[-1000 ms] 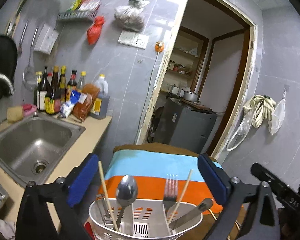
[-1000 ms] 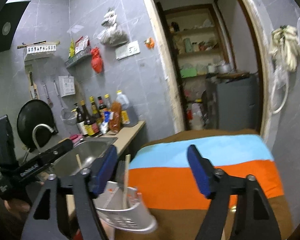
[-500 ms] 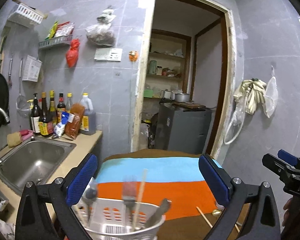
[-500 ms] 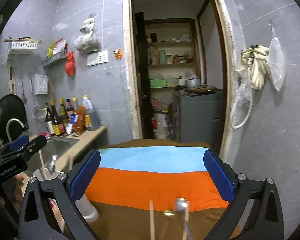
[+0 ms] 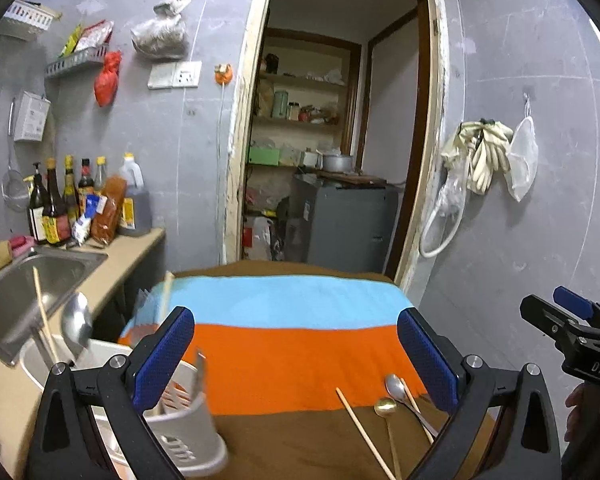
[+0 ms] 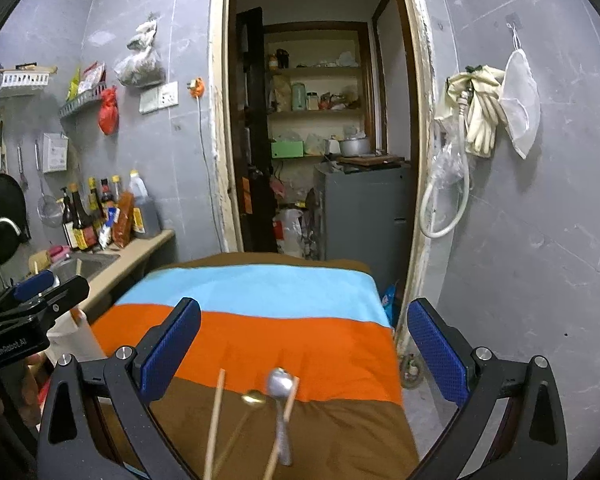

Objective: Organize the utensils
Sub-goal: 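Withdraw both tools from the caddy back over the remaining utensils, then grasp the last wooden chopstick with the left tool while the right tool grasps another chopstick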

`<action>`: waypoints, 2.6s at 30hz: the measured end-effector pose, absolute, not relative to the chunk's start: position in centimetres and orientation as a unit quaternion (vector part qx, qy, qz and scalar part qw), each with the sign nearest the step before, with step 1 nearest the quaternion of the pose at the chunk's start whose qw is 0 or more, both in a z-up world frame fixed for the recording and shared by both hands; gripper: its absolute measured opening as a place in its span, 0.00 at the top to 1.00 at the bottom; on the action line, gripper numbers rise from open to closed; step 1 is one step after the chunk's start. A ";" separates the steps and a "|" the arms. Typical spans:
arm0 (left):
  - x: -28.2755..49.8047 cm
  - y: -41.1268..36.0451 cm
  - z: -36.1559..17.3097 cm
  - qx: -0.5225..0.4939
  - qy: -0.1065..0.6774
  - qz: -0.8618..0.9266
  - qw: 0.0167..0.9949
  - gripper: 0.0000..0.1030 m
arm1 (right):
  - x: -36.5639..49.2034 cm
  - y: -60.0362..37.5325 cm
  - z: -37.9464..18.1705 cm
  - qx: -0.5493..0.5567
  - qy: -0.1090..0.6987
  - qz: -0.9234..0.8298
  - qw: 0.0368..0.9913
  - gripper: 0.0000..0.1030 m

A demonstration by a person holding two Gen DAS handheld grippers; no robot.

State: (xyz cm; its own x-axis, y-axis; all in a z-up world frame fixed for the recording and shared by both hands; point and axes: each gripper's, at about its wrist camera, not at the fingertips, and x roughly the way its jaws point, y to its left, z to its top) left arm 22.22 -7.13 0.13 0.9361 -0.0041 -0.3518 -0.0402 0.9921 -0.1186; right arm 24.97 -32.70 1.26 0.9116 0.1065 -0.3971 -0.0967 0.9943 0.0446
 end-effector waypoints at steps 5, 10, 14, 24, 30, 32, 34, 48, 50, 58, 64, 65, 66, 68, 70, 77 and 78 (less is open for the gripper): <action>23.2 -9.1 -1.7 -0.052 0.193 0.005 0.980 0.01 | 26.3 -34.4 -1.5 0.020 0.229 0.054 0.972 0.02; 24.5 -10.4 -3.6 -0.044 0.216 0.003 0.975 0.01 | 27.6 -35.6 -4.6 0.026 0.254 0.058 0.965 0.02; 25.9 -11.0 -5.7 -0.045 0.250 0.000 0.967 0.01 | 28.6 -36.1 -7.2 0.037 0.271 0.071 0.959 0.02; 28.7 -11.5 -10.0 -0.052 0.329 -0.013 0.943 0.01 | 31.8 -35.9 -13.1 0.076 0.334 0.111 0.933 0.03; 30.3 -11.2 -12.3 -0.078 0.374 -0.039 0.924 0.23 | 33.2 -34.5 -16.0 0.072 0.376 0.143 0.913 0.29; 30.9 -11.4 -13.1 -0.084 0.391 -0.051 0.915 0.38 | 33.6 -33.9 -16.7 0.068 0.391 0.154 0.905 0.46; 31.3 -11.6 -13.8 -0.089 0.405 -0.062 0.908 0.46 | 34.1 -33.3 -17.3 0.066 0.403 0.163 0.898 0.54; 33.1 -12.6 -15.3 -0.100 0.446 -0.095 0.884 0.74 | 36.7 -30.3 -18.6 0.025 0.461 0.195 0.866 0.83; 33.5 -12.8 -15.2 -0.095 0.450 -0.094 0.883 0.77 | 36.9 -30.3 -18.5 0.026 0.473 0.192 0.859 0.83; 34.6 -11.9 -15.2 -0.136 0.474 -0.079 0.866 0.93 | 38.2 -29.8 -18.9 0.034 0.533 0.184 0.825 0.85; 33.9 -11.2 -14.8 -0.165 0.474 -0.074 0.862 0.95 | 37.8 -30.5 -18.7 0.077 0.536 0.171 0.823 0.95; 33.7 -11.1 -14.6 -0.165 0.472 -0.072 0.863 0.95 | 37.5 -30.7 -18.6 0.082 0.533 0.166 0.825 0.96; 33.5 -10.9 -14.4 -0.166 0.469 -0.071 0.865 0.95 | 37.3 -30.9 -18.4 0.087 0.530 0.164 0.827 0.96; 33.0 -10.4 -13.8 -0.174 0.459 -0.073 0.868 0.95 | 36.2 -31.6 -17.7 0.114 0.513 0.156 0.836 0.96; 32.5 -10.1 -13.0 -0.180 0.445 -0.078 0.874 0.95 | 34.9 -32.6 -16.7 0.135 0.488 0.146 0.850 0.96; 29.2 -8.7 -8.9 -0.207 0.372 -0.117 0.897 0.95 | 30.1 -34.3 -11.8 0.167 0.386 0.117 0.900 0.96; 28.7 -8.4 -8.1 -0.210 0.358 -0.126 0.901 0.95 | 29.7 -34.4 -11.1 0.168 0.374 0.115 0.905 0.96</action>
